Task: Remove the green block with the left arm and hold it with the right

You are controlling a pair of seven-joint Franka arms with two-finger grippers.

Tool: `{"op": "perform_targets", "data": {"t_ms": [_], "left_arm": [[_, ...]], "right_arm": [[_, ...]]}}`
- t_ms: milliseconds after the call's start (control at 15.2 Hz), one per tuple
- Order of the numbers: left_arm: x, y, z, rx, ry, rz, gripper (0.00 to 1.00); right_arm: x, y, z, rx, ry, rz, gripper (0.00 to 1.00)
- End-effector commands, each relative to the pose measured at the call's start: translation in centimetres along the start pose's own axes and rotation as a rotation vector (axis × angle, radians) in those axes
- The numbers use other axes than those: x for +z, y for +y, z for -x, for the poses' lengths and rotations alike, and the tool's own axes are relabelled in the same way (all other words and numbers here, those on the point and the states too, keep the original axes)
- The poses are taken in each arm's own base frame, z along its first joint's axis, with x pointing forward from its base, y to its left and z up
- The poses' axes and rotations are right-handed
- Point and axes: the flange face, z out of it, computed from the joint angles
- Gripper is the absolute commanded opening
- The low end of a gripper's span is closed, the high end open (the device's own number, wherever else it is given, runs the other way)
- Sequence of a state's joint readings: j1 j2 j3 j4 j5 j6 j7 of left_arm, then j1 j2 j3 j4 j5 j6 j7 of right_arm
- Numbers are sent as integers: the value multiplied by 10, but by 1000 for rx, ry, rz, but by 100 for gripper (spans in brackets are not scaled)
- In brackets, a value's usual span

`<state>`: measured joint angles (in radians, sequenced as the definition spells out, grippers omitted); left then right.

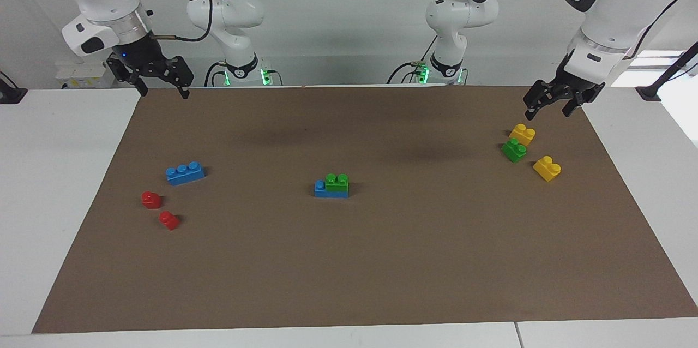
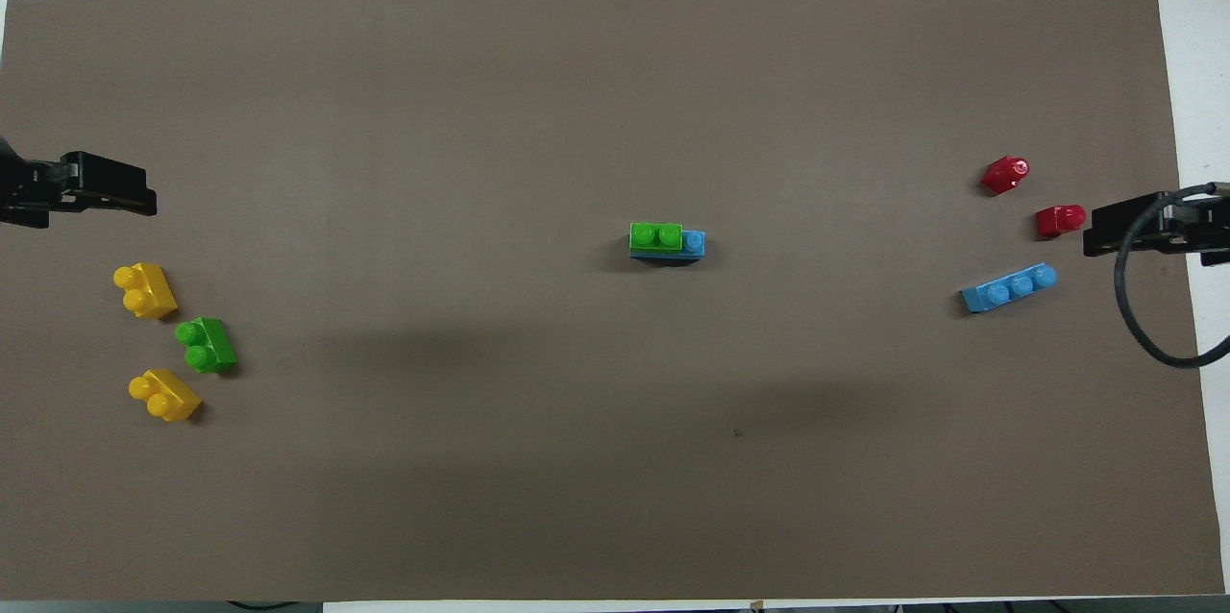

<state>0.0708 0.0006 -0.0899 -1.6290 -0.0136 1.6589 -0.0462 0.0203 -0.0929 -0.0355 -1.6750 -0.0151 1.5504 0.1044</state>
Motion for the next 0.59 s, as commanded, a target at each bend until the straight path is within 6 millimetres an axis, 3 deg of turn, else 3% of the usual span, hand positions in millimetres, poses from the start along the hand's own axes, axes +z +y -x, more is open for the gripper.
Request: {"op": "perform_targets", "data": {"t_ms": [0, 527], "left_arm": [[-3, 2, 7, 11, 4, 5, 100], [-1, 1, 9, 3, 0, 5, 100]], "right_arm": [[1, 2, 5, -11, 15, -2, 100], [0, 1, 5, -15, 16, -2, 100]]}}
